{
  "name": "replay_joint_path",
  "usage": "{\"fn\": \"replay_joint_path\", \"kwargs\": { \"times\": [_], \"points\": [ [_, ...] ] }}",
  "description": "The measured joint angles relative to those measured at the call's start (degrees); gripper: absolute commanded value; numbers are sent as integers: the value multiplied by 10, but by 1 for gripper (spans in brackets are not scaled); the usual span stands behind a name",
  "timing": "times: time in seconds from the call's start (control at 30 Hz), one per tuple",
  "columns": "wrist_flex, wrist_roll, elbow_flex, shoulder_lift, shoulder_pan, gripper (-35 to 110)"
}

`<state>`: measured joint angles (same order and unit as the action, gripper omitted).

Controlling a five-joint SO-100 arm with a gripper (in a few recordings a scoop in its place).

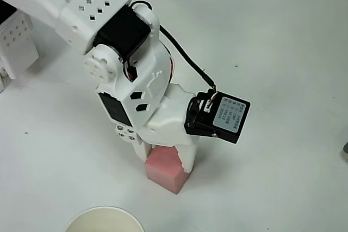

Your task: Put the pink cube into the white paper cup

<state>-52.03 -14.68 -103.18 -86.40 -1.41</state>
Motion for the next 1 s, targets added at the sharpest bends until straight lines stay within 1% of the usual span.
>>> {"fn": "replay_joint_path", "kwargs": {
  "times": [0.2,0.6,1.0],
  "points": [
    [-5,-14,0,-9,7,18],
    [-135,-54,148,-22,42,18],
    [-207,-74,250,-22,89,17]
  ]
}}
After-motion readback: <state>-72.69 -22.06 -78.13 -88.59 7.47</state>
